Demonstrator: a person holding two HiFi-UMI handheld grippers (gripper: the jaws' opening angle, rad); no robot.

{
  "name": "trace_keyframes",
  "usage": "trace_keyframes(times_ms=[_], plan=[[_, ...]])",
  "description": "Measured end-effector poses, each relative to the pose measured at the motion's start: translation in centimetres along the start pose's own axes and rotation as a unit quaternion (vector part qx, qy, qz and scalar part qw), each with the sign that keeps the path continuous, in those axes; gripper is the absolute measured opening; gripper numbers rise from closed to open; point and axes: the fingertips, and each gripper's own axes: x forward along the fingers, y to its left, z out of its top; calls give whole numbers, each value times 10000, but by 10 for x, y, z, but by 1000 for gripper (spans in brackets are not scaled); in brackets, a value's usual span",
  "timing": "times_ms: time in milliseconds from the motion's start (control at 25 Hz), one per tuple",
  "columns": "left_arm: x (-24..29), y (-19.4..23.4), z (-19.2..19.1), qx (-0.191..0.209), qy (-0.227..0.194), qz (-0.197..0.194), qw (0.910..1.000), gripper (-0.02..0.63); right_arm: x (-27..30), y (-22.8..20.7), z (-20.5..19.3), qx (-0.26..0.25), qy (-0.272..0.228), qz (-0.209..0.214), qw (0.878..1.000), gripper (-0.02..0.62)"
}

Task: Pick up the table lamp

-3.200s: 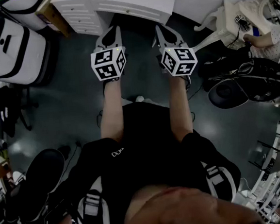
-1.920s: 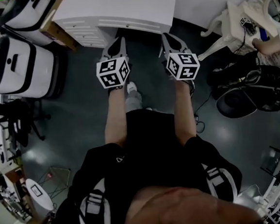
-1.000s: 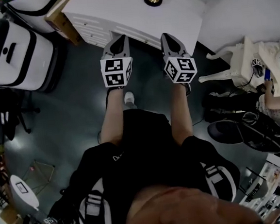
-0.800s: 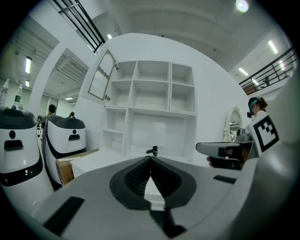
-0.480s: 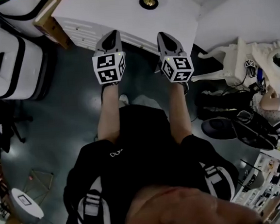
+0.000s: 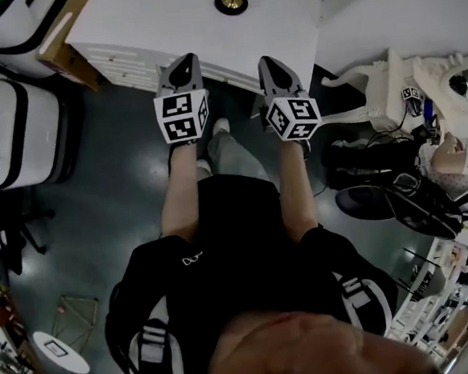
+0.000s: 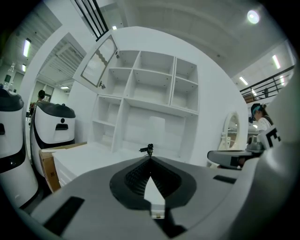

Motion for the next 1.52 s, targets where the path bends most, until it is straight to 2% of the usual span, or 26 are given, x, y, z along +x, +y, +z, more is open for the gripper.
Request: trace_keyframes(times_ms=[360, 480, 720, 880, 1080, 1520], plan=[[54, 10, -17, 74, 395, 34, 9992, 9, 55, -24, -16, 325, 33, 236, 9992, 19], [74, 13, -15, -40, 422, -6, 9991, 9, 78, -33, -25, 461, 78, 300, 9985, 18], [122, 31, -9, 54, 455, -51, 9989, 9, 129, -64, -41, 845, -8, 226, 9962, 18], [142, 37, -11, -87, 431, -60, 9990, 9, 148, -70, -48, 827, 89, 282, 9961, 18], [169, 40, -18, -116, 604, -102, 9981, 9, 170, -89, -53, 908, 173, 228, 9955, 20], [226, 52, -12, 102, 922, -20, 9957, 9, 228, -133, -55, 944, 204, 183, 9952, 20]])
